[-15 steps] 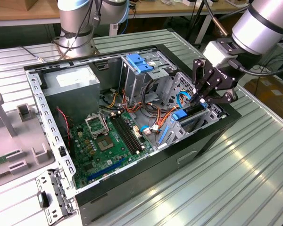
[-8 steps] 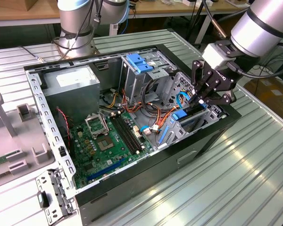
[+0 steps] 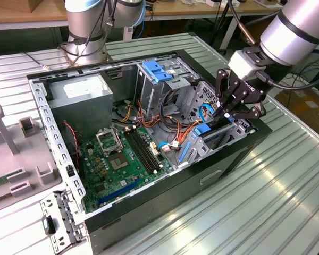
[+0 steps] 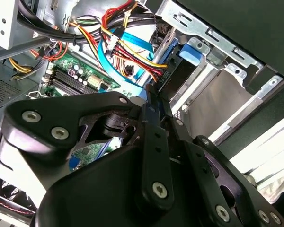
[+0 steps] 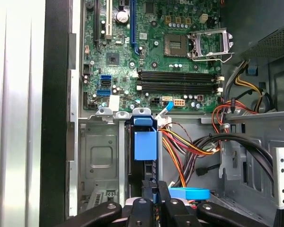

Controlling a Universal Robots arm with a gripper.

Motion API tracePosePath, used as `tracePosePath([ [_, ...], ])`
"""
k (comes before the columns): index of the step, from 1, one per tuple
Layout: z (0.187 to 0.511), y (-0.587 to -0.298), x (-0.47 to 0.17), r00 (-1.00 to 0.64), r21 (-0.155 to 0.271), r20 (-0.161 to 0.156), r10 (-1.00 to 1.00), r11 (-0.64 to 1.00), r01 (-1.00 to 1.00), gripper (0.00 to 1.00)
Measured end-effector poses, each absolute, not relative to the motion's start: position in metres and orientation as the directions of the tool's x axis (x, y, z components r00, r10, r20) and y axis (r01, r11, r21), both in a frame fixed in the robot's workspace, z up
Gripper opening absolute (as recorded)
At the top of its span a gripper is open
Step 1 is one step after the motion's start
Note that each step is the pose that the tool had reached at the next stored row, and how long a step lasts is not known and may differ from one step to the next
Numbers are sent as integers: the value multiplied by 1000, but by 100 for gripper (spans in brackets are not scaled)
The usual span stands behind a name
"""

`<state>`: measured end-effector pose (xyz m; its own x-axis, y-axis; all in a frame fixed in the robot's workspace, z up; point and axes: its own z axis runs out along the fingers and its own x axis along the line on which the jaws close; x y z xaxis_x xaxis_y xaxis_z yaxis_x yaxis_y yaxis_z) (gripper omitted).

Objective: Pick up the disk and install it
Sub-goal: 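Insert the second disk wire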

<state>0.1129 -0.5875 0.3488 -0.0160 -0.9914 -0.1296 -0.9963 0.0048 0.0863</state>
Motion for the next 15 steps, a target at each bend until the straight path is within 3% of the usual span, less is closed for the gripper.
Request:
tracePosePath([
  [12,342,-588,113,-12,87,-131,-991,1,-996,16],
  [15,342,-588,113,-12,87,-131,-991,1,-996,24],
])
